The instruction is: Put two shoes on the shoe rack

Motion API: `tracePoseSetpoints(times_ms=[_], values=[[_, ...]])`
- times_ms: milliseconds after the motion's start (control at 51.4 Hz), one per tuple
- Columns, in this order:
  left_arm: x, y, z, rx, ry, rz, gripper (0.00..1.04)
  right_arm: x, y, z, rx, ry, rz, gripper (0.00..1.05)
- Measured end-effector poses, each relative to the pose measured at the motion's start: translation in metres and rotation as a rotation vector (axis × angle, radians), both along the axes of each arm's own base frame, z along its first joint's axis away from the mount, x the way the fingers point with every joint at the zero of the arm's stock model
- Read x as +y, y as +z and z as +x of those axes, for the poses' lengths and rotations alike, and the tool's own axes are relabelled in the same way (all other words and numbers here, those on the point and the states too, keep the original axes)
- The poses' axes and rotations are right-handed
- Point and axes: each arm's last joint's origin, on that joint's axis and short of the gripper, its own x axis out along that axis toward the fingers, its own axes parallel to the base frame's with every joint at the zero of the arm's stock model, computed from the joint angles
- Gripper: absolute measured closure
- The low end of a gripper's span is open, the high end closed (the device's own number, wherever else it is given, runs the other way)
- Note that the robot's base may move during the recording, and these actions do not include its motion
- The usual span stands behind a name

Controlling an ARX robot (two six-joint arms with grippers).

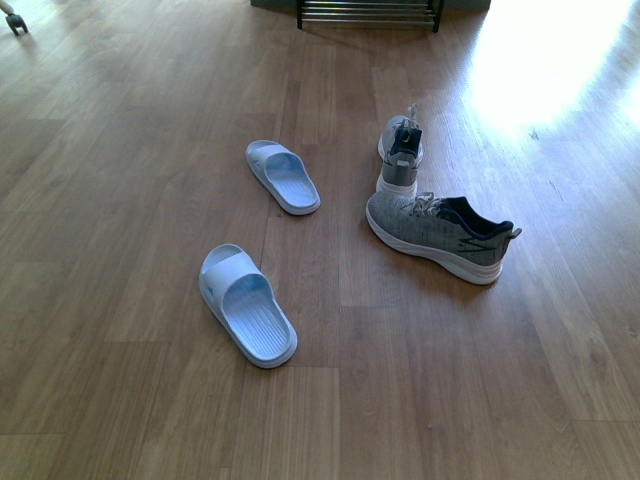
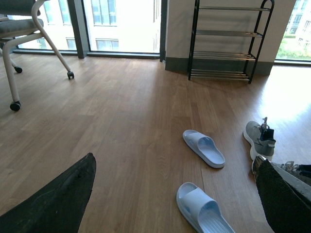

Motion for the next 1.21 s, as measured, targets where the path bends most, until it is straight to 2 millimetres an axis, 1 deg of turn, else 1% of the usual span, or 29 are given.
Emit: tracePoseSetpoints(times_ms=[1206], values=[[0.0000, 0.0000, 0.0000, 0.000, 0.000, 0.000, 0.09, 0.0000, 0.0000, 0.0000, 0.000, 0.000, 0.000, 0.09]])
